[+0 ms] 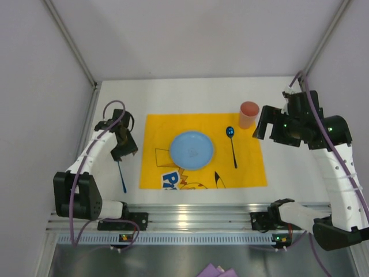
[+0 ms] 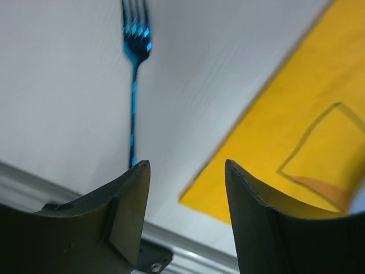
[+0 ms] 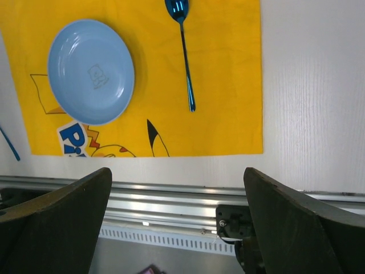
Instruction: Set the dinner table for one person
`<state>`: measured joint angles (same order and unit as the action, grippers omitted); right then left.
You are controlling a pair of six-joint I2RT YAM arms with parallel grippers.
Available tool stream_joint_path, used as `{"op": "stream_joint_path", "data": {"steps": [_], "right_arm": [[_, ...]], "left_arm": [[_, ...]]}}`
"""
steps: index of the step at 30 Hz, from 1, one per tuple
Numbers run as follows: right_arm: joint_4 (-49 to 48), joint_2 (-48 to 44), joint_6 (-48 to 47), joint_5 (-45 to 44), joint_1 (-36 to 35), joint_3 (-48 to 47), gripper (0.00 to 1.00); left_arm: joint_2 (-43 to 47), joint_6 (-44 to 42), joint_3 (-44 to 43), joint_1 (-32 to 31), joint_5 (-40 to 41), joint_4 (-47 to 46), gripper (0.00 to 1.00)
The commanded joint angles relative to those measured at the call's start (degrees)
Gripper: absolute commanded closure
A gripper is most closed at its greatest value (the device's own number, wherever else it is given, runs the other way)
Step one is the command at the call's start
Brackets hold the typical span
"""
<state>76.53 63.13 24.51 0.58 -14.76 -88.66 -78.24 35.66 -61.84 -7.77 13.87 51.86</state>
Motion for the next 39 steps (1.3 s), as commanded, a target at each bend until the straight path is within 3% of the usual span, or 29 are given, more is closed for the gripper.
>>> {"op": "stream_joint_path", "data": {"steps": [1,4,12,20,23,25,31,34,36,39], "right_arm": [[4.1,0.2,0.0,1.6,-1.4,-1.1,0.0],[3.8,0.7,0.1,1.8,-2.2,-0.8,0.0],[4.1,1.5,-0.2,0.6,-3.0,-1.2,0.0],[4.5,2.5,-0.4,-1.8,-2.9,-0.4,0.0],[4.5,3.2,-0.4,-2.5,-2.9,-0.3,0.0],[4.4,3.9,-0.5,-3.0,-2.9,-0.2,0.0],[4.7,6.0,-0.6,-4.0,-2.5,-1.4,0.0],[4.9,6.5,-0.8,-4.8,-2.3,-1.5,0.0],[4.9,6.6,-0.8,-5.0,-2.1,-1.2,0.0],[5.2,7.1,-1.0,-5.4,-1.9,-1.3,0.0]], "left_arm": [[0.9,-7.2,2.7,3.1,-0.1,5.7,0.4],[-1.9,-8.6,1.2,5.8,2.0,5.5,0.39],[-11.1,-14.3,2.6,14.0,-4.0,-1.0,0.41],[-15.0,-16.6,6.8,14.8,-5.3,-8.7,0.44],[-17.9,-16.1,6.3,15.3,-5.3,-9.9,0.51],[-20.5,-15.0,5.9,15.8,-4.2,-10.7,0.62],[-26.2,-13.3,6.4,15.8,-2.7,-14.6,0.71],[-28.9,-14.0,5.2,15.9,-1.0,-15.1,0.85],[-29.9,-15.2,4.2,15.8,0.1,-16.1,1.0],[-30.6,-17.3,2.2,15.9,1.4,-16.3,1.0]]}}
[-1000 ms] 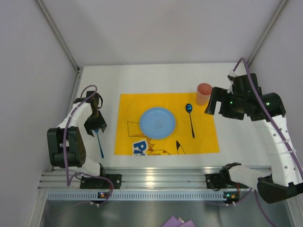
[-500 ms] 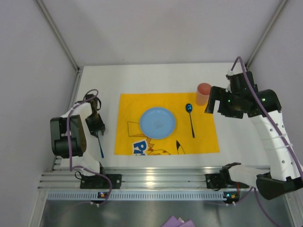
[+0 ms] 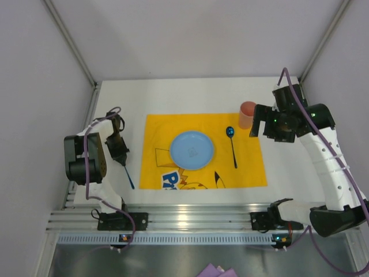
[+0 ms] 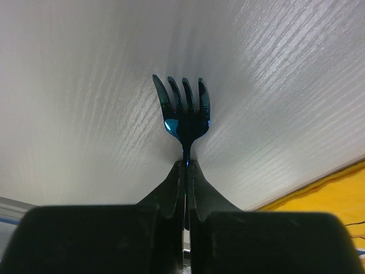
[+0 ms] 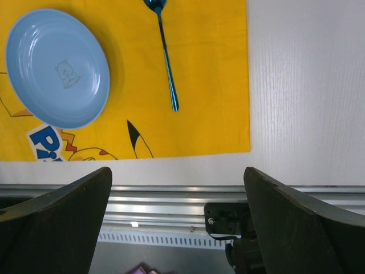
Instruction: Set the dinner table for one person
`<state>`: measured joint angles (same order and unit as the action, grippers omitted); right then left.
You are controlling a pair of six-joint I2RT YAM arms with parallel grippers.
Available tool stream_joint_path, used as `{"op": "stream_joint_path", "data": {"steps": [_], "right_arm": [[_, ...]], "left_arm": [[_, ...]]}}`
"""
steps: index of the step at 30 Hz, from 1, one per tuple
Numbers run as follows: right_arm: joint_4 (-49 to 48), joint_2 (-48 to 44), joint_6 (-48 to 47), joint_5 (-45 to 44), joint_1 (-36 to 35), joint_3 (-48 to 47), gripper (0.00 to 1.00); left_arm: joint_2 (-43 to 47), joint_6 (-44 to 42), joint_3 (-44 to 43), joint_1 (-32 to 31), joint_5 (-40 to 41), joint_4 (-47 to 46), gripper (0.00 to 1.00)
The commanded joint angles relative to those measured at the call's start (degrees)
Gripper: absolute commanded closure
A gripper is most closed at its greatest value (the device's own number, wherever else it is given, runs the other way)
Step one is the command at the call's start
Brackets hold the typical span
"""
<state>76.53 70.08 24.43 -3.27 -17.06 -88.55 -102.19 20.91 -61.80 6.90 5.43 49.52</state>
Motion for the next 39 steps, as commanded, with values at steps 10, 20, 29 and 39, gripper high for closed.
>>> {"op": "stream_joint_path", "data": {"steps": [10,20,29,39], "right_arm": [[5.2,-0.7,-0.8,-1.9,0.7,-1.3,0.0],[4.7,-1.8,-0.6,-1.1,0.8,-2.2,0.0],[6.7,-6.4,-1.1,-2.6,1.0,-0.4,0.0],[7.9,-8.6,-0.8,-2.8,0.9,0.8,0.0]], "left_arm": [[8.6,-4.9,-12.5,-4.9,3.2,-5.7,1.0],[0.9,0.5,-19.4,-27.0,-5.1,-8.8,1.0],[-5.5,1.0,-19.9,-28.0,-3.2,-9.6,1.0],[-6.4,-3.7,-15.2,-28.0,5.8,-7.8,1.0]]}}
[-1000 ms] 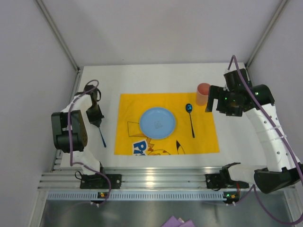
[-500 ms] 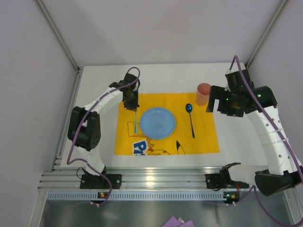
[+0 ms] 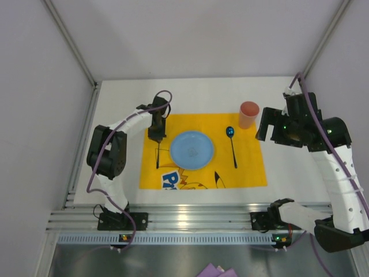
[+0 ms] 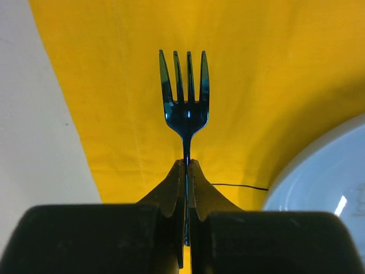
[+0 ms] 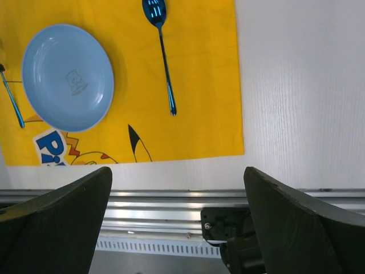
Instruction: Set the dinner table for one person
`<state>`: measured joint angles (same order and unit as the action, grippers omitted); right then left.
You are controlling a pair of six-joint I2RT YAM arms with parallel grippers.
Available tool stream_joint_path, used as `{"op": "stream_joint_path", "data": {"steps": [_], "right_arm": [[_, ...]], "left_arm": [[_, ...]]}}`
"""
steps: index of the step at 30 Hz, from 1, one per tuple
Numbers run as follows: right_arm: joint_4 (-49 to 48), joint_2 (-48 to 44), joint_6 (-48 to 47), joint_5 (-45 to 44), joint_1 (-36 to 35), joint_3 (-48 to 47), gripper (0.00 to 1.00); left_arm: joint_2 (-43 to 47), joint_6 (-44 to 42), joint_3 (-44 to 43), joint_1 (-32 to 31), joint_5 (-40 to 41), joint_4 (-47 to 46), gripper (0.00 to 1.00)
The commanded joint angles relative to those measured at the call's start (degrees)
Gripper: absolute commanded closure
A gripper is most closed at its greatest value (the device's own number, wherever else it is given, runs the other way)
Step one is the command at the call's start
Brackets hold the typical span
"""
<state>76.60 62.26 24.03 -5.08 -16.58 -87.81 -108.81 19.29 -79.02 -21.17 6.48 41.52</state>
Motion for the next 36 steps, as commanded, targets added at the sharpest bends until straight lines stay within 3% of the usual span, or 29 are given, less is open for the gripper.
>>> {"op": "stream_joint_path", "data": {"steps": [1,7,11,15,20,23,26,28,29,30,32,34,36], "right_arm": [[8.0,-0.9,-0.4,-1.1,0.4,0.1,0.0],[8.4,-1.6,-0.3,-1.2,0.5,0.2,0.0],[8.6,-2.2,-0.3,-1.0,0.5,1.1,0.0],[8.6,-2.9,-0.2,-0.9,0.5,1.4,0.0],[7.5,-4.8,-0.6,1.0,0.4,-0.1,0.0],[4.6,-7.1,-1.1,4.8,0.4,-3.1,0.0],[-0.2,-11.6,-1.9,8.9,0.2,-6.1,0.0],[-4.0,-15.9,-0.7,7.5,0.2,-4.4,0.0],[-5.4,-17.4,-0.7,6.1,0.2,-3.0,0.0],[-6.5,-19.0,1.6,5.4,0.2,-1.5,0.0],[-8.3,-23.7,7.1,-0.2,0.2,4.6,0.0],[-9.0,-29.8,14.3,-6.9,0.2,9.0,0.0],[-11.1,-33.4,13.5,-5.1,0.1,12.7,0.0]], "left_arm": [[0.4,-1.9,3.4,0.0,4.9,0.0,1.0],[1.1,1.5,6.2,0.0,4.4,-2.8,0.94],[1.9,5.0,5.6,0.0,5.5,-3.6,0.82],[3.7,6.8,4.1,0.1,6.9,-2.8,0.59],[9.0,8.0,-0.3,0.1,9.3,2.5,0.45],[14.7,8.6,-3.2,0.0,10.0,6.5,0.44],[23.5,9.5,-2.9,-0.7,10.0,7.0,0.44],[36.9,10.8,1.5,-1.2,10.5,3.0,0.42],[36.9,11.5,3.9,-1.2,10.5,3.0,0.4],[44.2,11.6,10.0,-1.3,9.1,-2.9,0.37],[56.1,11.0,17.5,-1.3,5.8,-9.9,0.02],[64.0,7.3,29.2,-1.4,-0.2,-22.3,0.02],[73.0,2.2,35.4,-1.4,-0.9,-25.7,0.01]]}}
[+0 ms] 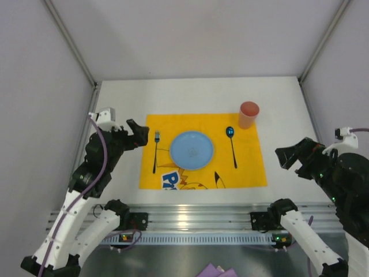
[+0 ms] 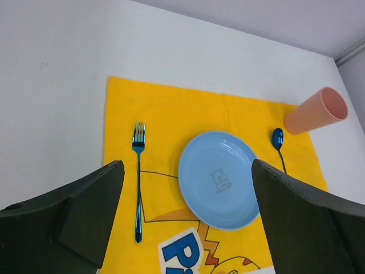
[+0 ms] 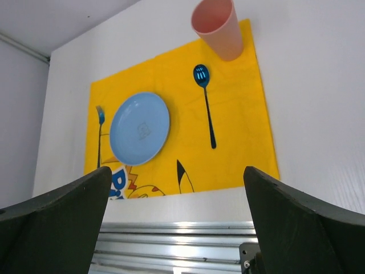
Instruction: Set the dinner table for one person
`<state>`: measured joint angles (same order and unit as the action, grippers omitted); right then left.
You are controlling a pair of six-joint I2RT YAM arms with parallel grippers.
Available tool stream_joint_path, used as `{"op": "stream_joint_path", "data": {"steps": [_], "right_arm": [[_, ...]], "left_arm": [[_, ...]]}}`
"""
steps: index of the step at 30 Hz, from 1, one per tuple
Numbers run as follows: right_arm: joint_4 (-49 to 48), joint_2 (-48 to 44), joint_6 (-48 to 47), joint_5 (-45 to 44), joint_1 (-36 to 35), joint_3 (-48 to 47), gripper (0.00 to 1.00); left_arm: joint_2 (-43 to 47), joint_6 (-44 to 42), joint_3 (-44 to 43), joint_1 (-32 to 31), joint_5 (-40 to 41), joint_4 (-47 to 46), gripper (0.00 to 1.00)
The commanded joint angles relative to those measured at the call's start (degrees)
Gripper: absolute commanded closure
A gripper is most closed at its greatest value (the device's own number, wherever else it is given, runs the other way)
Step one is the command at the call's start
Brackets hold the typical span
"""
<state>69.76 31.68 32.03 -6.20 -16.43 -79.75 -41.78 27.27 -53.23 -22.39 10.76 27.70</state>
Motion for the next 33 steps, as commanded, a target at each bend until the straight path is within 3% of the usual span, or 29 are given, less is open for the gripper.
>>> {"op": "stream_joint_path", "data": {"steps": [1,8,13,17,19,21,22,24,27,29,31,33], "right_arm": [[-5.4,-5.4,5.6,-2.1,-0.1,5.3,0.0],[-9.8,-17.3,7.2,14.7,0.2,17.4,0.01],[-6.6,-21.0,6.2,16.0,0.0,16.6,0.0],[-3.4,-21.0,2.3,14.2,0.1,11.2,0.0],[-0.7,-20.1,1.8,13.2,0.0,10.6,0.0],[1.1,-19.2,2.4,12.3,0.1,9.7,0.0],[1.2,-18.4,2.7,12.2,0.1,9.4,0.0],[0.5,-17.9,3.1,12.2,0.3,9.8,0.0],[-0.7,-16.3,4.3,10.7,0.3,10.5,0.0],[-1.6,-14.5,4.9,9.9,0.3,10.1,0.0],[-3.3,-13.0,5.3,9.5,0.3,10.0,0.0],[-5.1,-12.2,5.2,8.8,0.4,10.2,0.0]], "left_arm": [[8.0,-6.3,10.2,-0.3,-2.0,-10.8,0.01],[11.5,-10.5,8.3,-0.3,15.1,1.3,0.02],[12.6,-15.6,16.2,-0.2,26.1,-7.6,0.02],[11.7,-23.8,27.7,-0.1,27.6,-26.7,0.02],[10.1,-24.1,35.5,0.1,28.6,-41.1,0.01],[6.5,-24.3,42.2,0.7,27.0,-49.6,0.01],[4.7,-23.6,44.2,2.0,25.2,-60.5,0.02],[-3.0,-22.6,48.4,4.4,22.5,-69.7,0.02],[-16.4,-18.7,50.4,14.8,16.0,-82.3,0.02],[-25.7,-14.5,50.8,18.3,14.2,-93.2,0.02],[-30.5,-15.5,48.3,21.2,11.0,-96.5,0.02],[-35.8,-17.4,43.7,21.8,5.7,-93.6,0.01]]}}
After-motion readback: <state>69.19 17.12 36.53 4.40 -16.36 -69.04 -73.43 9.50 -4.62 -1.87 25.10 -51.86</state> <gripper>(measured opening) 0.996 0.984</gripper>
